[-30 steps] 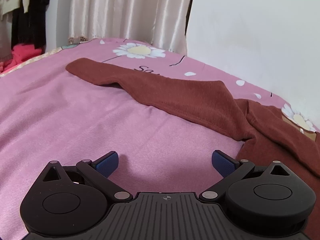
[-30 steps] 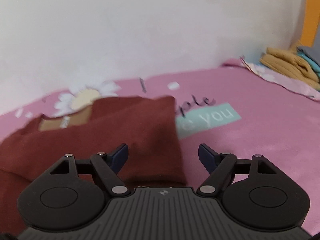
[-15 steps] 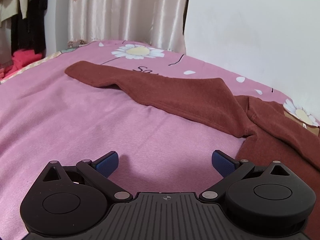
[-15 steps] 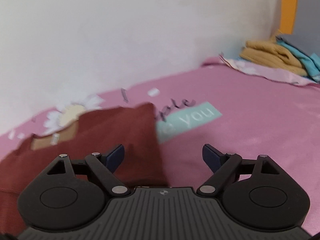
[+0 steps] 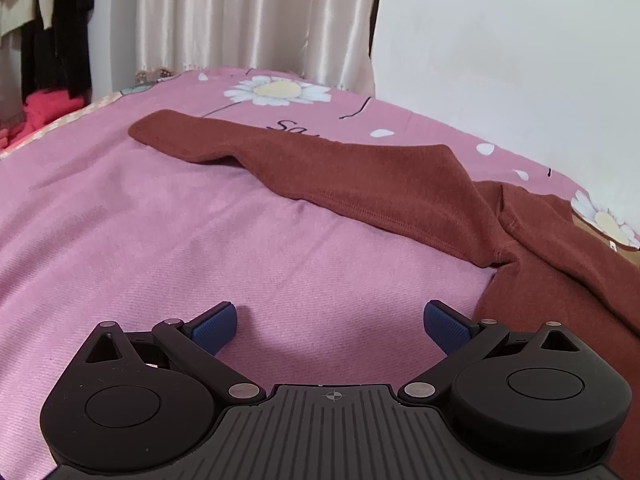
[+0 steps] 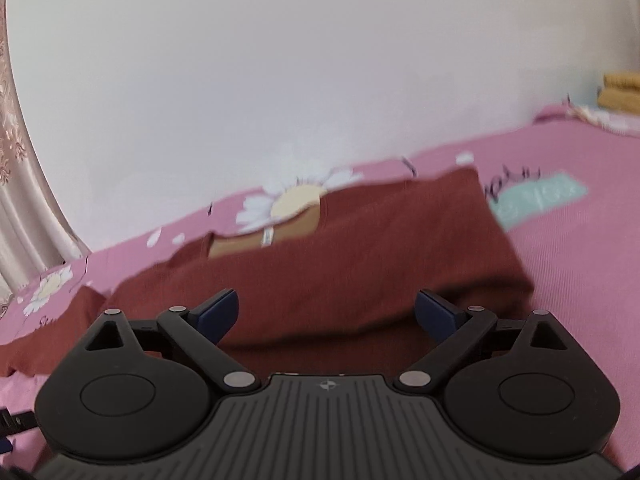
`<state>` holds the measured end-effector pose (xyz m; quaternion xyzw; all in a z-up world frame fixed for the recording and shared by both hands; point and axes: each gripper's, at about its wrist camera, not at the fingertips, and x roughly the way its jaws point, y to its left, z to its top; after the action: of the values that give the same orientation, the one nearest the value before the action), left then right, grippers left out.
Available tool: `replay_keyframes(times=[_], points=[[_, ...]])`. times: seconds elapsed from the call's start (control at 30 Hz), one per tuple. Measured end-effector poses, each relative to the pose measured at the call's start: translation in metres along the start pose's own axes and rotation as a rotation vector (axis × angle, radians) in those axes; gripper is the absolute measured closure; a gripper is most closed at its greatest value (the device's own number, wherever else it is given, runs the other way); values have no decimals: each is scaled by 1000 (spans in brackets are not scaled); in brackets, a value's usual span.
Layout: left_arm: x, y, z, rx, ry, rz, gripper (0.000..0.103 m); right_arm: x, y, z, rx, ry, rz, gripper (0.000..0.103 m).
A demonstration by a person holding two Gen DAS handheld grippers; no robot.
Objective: Fold small clothes
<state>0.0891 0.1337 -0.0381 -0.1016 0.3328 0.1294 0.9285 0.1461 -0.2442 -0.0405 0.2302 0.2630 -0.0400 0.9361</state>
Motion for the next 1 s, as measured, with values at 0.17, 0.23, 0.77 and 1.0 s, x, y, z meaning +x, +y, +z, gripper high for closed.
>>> replay_keyframes(times=[0.17, 0.23, 0.77, 1.0], points=[[3, -3, 1, 13, 17, 14, 0, -1, -6, 3, 21, -25, 47, 4], [4, -4, 1, 19, 22, 20, 0, 0, -10, 2, 40, -15, 59, 4], [29, 0, 30, 122, 152, -38, 0, 3, -22, 2, 103, 0, 98, 4], [37, 79, 67, -173, 164, -159, 0, 5, -22, 2, 103, 5, 98, 4]])
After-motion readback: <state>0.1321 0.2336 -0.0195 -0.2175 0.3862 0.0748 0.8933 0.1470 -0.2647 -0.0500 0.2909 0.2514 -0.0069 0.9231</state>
